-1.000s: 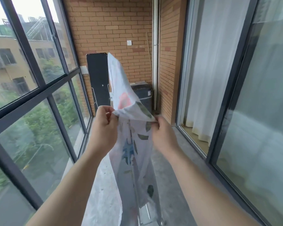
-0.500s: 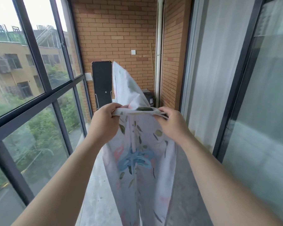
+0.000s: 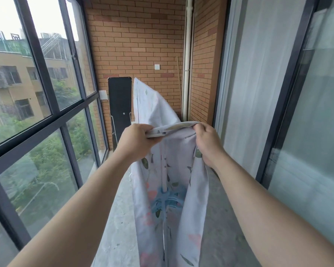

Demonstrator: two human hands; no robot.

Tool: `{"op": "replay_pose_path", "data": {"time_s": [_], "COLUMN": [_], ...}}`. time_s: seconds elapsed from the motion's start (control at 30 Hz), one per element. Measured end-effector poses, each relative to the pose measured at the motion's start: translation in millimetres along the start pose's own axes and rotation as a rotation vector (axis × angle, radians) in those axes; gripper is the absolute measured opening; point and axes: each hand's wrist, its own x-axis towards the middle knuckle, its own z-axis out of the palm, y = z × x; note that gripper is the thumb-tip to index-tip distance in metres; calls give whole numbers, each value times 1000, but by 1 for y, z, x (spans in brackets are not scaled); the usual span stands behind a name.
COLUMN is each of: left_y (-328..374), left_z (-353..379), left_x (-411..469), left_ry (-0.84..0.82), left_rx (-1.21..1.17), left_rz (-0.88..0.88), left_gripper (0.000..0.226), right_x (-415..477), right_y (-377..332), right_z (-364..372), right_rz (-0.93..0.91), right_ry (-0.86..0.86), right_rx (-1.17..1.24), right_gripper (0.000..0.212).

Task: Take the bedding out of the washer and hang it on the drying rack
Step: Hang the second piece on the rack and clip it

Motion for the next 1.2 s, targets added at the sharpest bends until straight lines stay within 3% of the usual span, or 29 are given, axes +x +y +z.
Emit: {"op": "replay_pose_path", "data": {"time_s": [0.13, 0.3, 0.37, 0.43, 0.53, 0.6, 0.67, 0.73, 0.77, 0.9, 1.0, 1.07, 1.2], "left_y": [-20, -26, -27, -29, -24, -21, -20, -21, -20, -27, -28, -30, -46], "left_z": [-2, -10, -12, -12, -10, -9, -8, -6, -6, -9, -12, -11, -7], "left_x": [19, 40, 51, 64, 78, 85, 89, 95, 98, 111, 125, 136, 151], "left_ry": [5, -27, -129, -131, -87, -154, -228, -138, -85, -75, -194, -241, -364], "left_rx": [-107, -392, -650, -739, -703, -619, -388, -113, -89, -301, -565, -780, -982], "left_rz": [-19, 29, -34, -58, -9, 83, 147, 166, 169, 94, 84, 35, -16], "left_gripper": [32, 24, 31, 35, 29, 34, 43, 39, 33, 32, 21, 11, 26], "right_x": [17, 29, 38, 46, 57, 69, 83, 99, 105, 134, 153, 164, 183], "right_y": [-2, -11, -16, -21, -25, -24, -21, -17, -15, -14, -20, -23, -19], "right_z": [13, 7, 8, 9, 15, 19, 21, 24, 26, 39, 46, 47, 50], "right_rz": [-114, -154, -159, -137, -80, -53, -30, -11, -18, -115, -142, -128, -77], "right_ry": [-32, -363, -381, -405, -469, -412, -369, -353, -357, -401, -491, -555, -688], "right_rx": [-58, -138, -119, 8, 255, 411, 536, 584, 582, 474, 436, 486, 587], "right_gripper": [29, 47, 25, 8, 9, 18, 20, 22, 21, 18, 33, 29, 19]}}
